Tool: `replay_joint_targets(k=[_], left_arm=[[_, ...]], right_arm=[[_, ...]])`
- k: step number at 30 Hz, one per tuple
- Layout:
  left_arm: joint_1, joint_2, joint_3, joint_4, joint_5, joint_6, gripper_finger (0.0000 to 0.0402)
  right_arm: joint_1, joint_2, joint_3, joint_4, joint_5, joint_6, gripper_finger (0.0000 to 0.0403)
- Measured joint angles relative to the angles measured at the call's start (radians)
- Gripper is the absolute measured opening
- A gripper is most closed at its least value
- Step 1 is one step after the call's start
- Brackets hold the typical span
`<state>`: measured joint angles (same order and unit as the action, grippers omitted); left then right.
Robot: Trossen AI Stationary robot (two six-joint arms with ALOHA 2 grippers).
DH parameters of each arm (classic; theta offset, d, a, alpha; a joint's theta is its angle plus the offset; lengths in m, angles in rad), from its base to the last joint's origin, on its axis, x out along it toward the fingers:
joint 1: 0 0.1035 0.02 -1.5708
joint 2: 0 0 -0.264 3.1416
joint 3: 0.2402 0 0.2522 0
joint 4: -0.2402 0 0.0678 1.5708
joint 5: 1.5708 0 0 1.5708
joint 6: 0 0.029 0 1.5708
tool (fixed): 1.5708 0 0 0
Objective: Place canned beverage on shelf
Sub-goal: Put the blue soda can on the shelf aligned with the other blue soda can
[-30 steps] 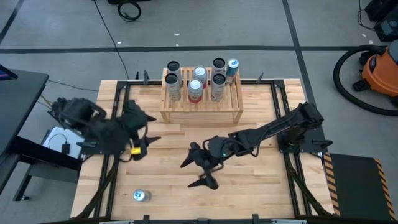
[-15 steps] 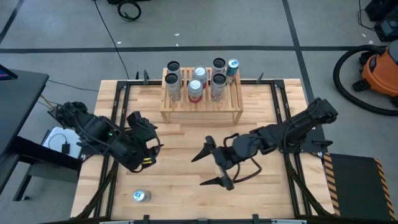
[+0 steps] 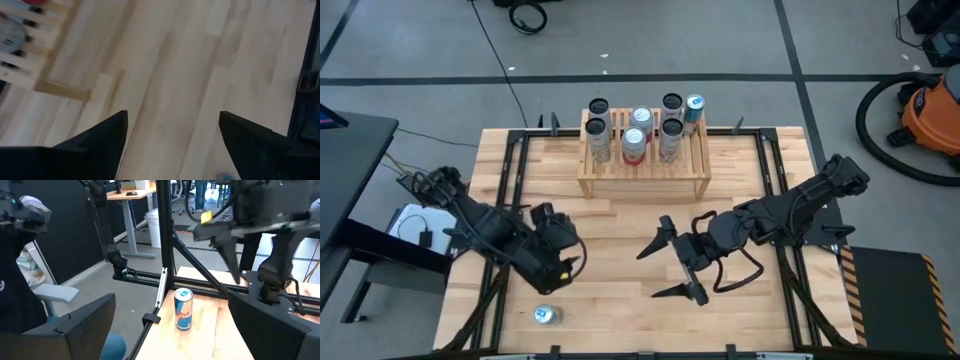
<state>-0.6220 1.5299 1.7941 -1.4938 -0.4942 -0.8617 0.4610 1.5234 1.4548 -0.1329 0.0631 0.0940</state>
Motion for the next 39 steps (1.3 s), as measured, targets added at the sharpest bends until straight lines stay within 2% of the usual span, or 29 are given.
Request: replay_joint_targets(k=[10, 19, 27, 39], left_arm=[[-0.125, 0.001, -0.149, 0.03, 0.149, -0.219, 0.0315], [-0.163, 0.002, -0.237, 0.121, 0.262, -0.401, 0.0315], [-0.169, 0.009, -0.239, 0.144, 0.311, -0.471, 0.0315], [-0.291, 0.061, -0.239, 0.141, 0.316, -0.662, 0.0315]], right_arm=[[0.002, 0.0, 0.0, 0.0, 0.0, 0.007, 0.0398], [0.002, 0.0, 0.0, 0.001, 0.0, 0.007, 0.0398], [0.002, 0.0, 0.0, 0.001, 0.0, 0.015, 0.0398], [0.002, 0.0, 0.0, 0.002, -0.001, 0.035, 0.0398]])
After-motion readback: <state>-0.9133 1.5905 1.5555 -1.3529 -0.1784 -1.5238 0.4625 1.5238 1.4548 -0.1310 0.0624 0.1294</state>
